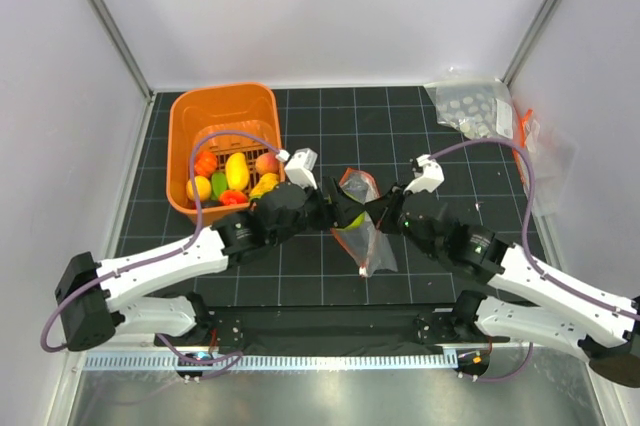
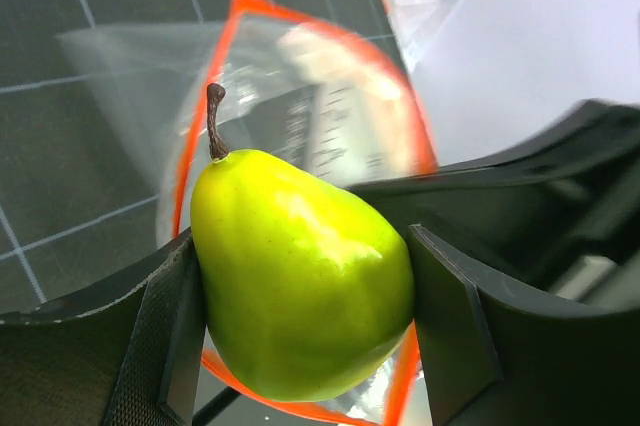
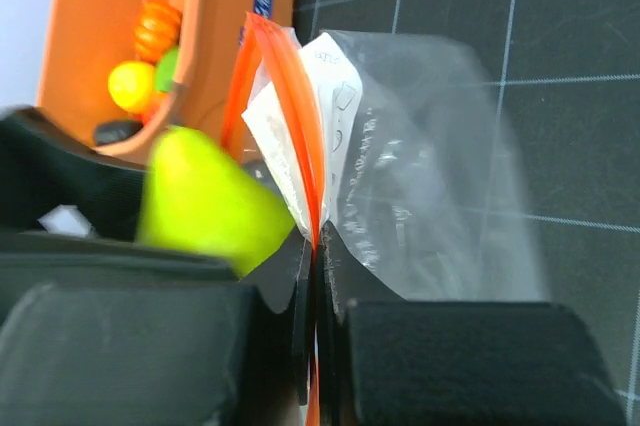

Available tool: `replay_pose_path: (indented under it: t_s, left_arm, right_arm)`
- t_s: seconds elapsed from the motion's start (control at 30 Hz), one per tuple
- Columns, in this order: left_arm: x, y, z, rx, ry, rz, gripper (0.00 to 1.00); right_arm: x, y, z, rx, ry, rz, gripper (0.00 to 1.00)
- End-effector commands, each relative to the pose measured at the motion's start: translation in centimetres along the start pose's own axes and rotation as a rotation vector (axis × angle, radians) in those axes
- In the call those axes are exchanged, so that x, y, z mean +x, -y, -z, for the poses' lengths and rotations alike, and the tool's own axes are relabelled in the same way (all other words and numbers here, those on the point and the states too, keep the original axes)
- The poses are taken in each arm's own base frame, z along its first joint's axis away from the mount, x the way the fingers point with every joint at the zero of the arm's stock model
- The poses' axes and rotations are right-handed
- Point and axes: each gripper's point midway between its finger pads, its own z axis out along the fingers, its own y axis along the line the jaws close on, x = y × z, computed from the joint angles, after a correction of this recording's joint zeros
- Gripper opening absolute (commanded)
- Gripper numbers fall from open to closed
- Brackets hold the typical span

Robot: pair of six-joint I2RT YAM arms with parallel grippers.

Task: Place the food in the zip-top bag and seal the zipper
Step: Place the fake fruit in the zipper food storage bag.

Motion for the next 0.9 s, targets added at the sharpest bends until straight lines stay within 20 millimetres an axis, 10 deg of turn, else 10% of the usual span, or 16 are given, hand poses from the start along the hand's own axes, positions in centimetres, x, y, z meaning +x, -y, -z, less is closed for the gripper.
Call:
replay_pose_path:
  t_s: [0.0, 0.17, 0.3, 0.53, 0.87]
  left_arm:
    - [1.9, -1.5, -1.3, -0.044, -0.034, -0.001, 0.38]
    - [3.7, -2.1, -2.8, -0.062, -0.074, -0.020, 0.38]
    - [4.7, -2.1, -3.4, -0.069, -0.105, -0.037, 0.70]
    - [4.4, 0.5, -2.7, -0.007, -0.142, -0.051, 0.99]
    - [2.3, 1.0, 0.5, -0.047, -0.152, -0.091, 1.00]
  right_arm:
    - [-2.5, -0.7, 0.9, -0.023, 0.090, -0.075, 0.01]
    - [-1.9, 0.5, 0.9, -0.002, 0.097, -0.098, 0.01]
    - [-1.8, 1.3, 1.0, 0.010, 0.110, -0.107, 0.01]
    - [-1.7, 2.7, 1.2, 0.042, 0.122, -0.115, 0.01]
    - [-1.6, 3.4, 1.6, 0.047, 0.120, -0.112, 0.01]
